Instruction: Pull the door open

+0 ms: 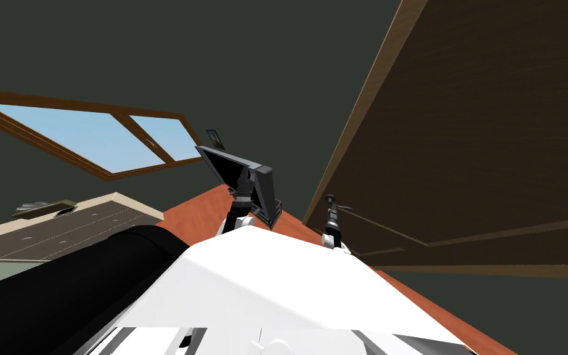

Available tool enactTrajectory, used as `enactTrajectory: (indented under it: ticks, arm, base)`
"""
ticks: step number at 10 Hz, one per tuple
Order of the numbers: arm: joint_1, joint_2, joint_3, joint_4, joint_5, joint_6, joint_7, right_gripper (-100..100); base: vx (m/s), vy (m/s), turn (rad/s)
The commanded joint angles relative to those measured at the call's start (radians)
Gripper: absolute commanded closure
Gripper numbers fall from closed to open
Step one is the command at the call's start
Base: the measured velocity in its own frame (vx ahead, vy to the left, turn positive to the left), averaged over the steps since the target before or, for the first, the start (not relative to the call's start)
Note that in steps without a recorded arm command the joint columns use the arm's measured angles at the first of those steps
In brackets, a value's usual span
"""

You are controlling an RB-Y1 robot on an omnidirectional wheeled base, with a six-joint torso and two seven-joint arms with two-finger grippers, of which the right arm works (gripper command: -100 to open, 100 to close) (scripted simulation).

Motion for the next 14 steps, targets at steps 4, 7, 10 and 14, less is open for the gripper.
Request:
enactTrajectory:
  ticks: [4,7,10,14]
  arm:
    - [0.002,0.000,0.000,0.005,-0.008,-0.010,0.005,-100]
    - [0.004,0.000,0.000,0.003,-0.008,-0.009,0.006,-100]
    - [0.004,0.000,0.000,0.003,-0.008,-0.009,0.006,100]
    - [0.003,-0.005,0.000,0.003,-0.009,-0.005,0.005,-100]
  base:
    - [0.118,-0.040,-0.046]
    - [0.046,-0.037,0.032]
    - [-0.041,0.010,0.010]
    - [-0.039,0.013,0.045]
